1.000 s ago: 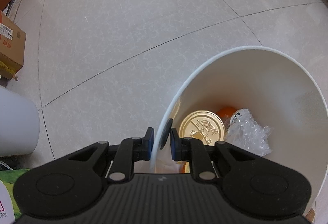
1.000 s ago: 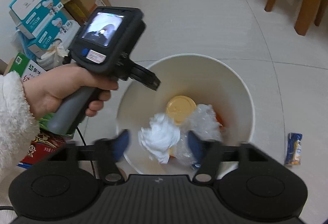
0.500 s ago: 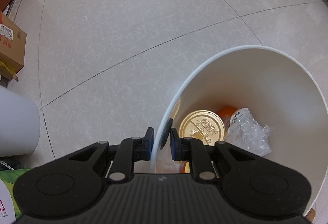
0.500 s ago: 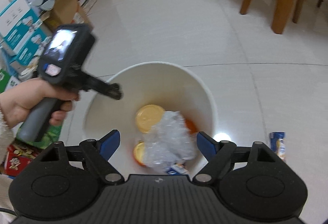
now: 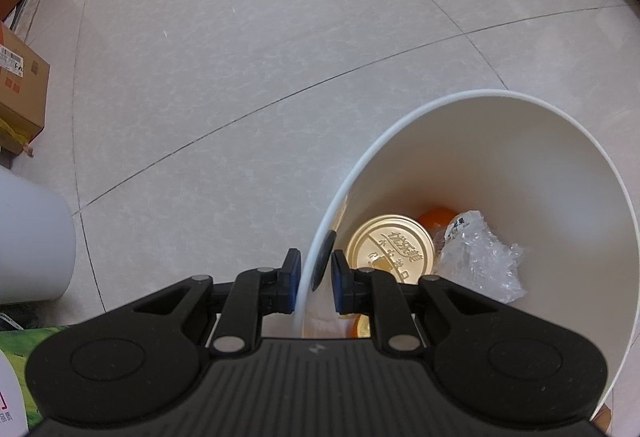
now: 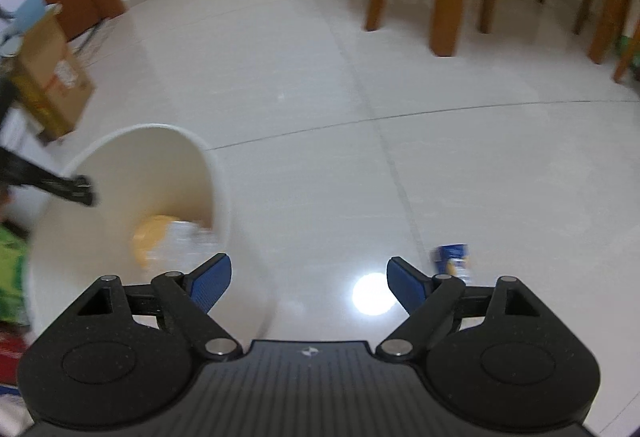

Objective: Collect trash
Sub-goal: 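Grasp the blue-and-white yogurt pouch on the floor with the right tool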

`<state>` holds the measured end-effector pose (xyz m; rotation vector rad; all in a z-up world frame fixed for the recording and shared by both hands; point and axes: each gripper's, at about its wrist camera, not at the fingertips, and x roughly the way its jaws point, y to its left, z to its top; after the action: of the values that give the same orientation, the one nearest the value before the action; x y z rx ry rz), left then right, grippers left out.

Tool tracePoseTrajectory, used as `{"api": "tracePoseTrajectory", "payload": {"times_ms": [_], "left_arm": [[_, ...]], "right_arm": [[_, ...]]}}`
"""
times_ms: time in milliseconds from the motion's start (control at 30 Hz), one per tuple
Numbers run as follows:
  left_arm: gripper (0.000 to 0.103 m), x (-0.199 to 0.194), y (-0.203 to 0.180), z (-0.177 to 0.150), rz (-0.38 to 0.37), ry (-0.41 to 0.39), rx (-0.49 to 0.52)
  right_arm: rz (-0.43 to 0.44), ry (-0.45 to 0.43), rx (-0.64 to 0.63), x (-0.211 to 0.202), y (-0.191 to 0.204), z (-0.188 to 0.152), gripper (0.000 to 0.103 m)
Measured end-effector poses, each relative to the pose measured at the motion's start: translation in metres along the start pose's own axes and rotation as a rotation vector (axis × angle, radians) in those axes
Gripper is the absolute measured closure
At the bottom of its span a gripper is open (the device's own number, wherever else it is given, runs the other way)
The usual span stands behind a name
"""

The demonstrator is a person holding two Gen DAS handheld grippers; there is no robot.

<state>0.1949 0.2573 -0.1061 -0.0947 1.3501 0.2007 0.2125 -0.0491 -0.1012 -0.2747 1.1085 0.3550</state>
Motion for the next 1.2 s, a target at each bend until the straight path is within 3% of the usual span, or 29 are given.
{"api": "tracePoseTrajectory", "payload": {"times_ms": [333, 700, 1100, 1167, 1200], "left_arm": [[0.089, 0.003, -0.002, 0.001, 0.002, 0.005, 0.003], [0.089, 0.006, -0.007, 0.001, 0.01, 0.006, 0.016], [0.089, 0.007, -0.008, 0.0, 0.015, 0.005, 0.021], [0.089, 0.007, -0.008, -0.001, 0.014, 0.004, 0.022], [0.089, 0.007, -0.008, -0.001, 0.014, 0.003, 0.023]], "right_arm": [[-0.118, 0.089, 0.1, 0.1, -0.091, -0.037, 0.014], [-0.179, 0.167, 0.125, 0.2, -0.141, -0.043, 0.015], [-0.2, 0.241, 0.144, 0.26, -0.159, -0.043, 0.031], [-0.191, 0.256, 0.153, 0.265, -0.162, -0.042, 0.042], [-0.192, 0.262, 0.156, 0.267, -0.163, -0.042, 0.043]]}}
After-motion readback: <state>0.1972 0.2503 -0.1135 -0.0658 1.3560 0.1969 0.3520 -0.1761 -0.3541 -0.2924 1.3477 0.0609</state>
